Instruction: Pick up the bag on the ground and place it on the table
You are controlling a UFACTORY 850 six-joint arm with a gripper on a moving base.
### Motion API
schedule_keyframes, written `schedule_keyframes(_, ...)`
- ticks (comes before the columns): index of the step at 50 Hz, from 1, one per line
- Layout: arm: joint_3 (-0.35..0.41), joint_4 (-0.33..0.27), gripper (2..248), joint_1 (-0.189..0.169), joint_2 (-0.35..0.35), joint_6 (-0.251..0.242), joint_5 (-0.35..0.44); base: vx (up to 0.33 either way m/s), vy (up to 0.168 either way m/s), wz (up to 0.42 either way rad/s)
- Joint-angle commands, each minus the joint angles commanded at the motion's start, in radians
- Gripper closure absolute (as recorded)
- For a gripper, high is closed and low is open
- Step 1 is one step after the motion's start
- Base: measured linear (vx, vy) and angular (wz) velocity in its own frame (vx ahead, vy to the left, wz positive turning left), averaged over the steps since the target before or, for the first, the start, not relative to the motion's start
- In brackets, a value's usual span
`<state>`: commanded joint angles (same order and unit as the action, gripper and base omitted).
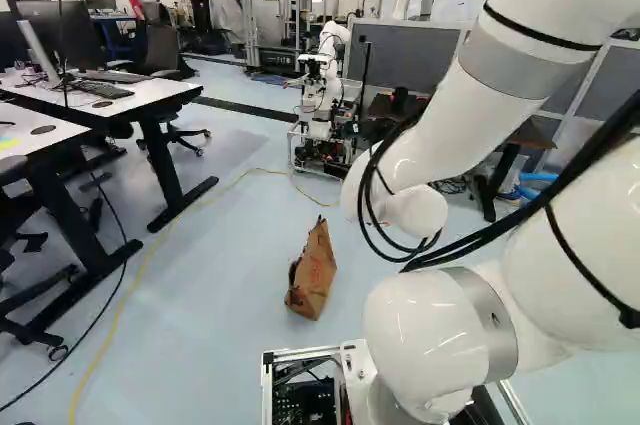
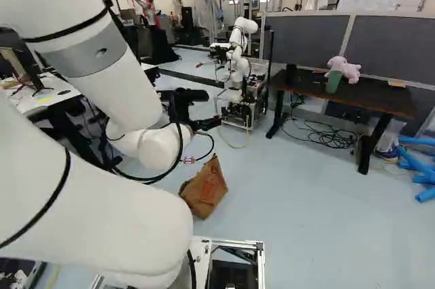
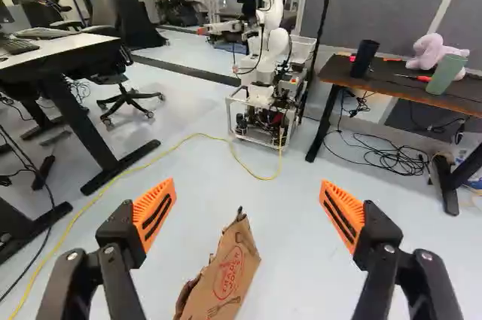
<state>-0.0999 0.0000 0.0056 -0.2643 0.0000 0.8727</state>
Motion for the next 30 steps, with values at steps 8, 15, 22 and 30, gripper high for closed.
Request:
schedule_keyframes(8,-0.011,0.0,3,0.002,0.013,0.0,0.0,0.0,0.0,0.0)
schedule_keyframes(15,-0.032,0.0,3,0.003,0.037,0.0,0.0,0.0,0.0,0.0)
schedule_keyframes(22,-0.06,0.0,3,0.004,0.069,0.0,-0.007,0.0,0.0,0.0)
schedule_keyframes(30,-0.099,0.0,3,0.011,0.113,0.0,-0.022,0.0,0.0,0.0)
